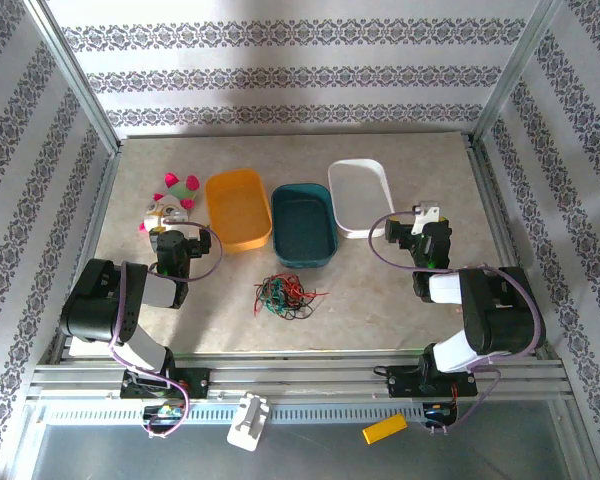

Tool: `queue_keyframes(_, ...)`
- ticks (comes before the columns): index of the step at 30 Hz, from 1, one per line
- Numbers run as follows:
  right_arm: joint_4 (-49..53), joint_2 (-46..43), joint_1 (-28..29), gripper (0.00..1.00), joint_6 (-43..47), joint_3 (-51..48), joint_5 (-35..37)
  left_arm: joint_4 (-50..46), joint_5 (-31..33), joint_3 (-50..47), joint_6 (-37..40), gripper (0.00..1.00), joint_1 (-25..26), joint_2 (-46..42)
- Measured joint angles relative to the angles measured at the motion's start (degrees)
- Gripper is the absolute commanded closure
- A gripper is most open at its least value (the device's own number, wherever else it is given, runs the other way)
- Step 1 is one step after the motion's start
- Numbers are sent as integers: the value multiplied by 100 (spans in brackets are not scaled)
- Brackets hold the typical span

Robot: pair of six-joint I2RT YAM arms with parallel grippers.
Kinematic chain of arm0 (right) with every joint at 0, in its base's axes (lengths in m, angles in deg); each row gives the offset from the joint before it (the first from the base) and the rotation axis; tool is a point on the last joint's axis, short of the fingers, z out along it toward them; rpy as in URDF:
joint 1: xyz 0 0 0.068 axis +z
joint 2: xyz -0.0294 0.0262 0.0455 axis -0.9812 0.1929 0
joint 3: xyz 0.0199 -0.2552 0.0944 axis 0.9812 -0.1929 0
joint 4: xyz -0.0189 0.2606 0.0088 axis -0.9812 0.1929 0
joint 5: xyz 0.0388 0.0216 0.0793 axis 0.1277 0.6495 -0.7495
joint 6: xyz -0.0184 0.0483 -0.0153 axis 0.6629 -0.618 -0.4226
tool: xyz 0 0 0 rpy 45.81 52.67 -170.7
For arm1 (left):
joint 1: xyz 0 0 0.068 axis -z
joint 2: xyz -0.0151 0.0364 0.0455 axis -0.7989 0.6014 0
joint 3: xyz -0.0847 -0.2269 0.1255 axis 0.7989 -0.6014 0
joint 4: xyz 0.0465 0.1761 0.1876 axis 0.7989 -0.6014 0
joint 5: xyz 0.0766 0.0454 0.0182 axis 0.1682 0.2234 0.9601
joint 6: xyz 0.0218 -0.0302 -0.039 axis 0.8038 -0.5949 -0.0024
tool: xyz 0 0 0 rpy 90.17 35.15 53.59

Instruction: Untangle the cables

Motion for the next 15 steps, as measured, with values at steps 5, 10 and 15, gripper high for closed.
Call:
queue_keyframes(5, 4, 0, 2, 2, 0, 0, -42, 0, 0, 0, 0, 1, 0, 0)
queue_keyframes(10, 4, 0, 2, 2, 0, 0, -46, 0, 15, 0, 0, 1, 0, 2)
queue_keyframes(15, 2, 0, 2, 2, 0, 0, -66, 0, 20, 0, 0, 1, 0, 2)
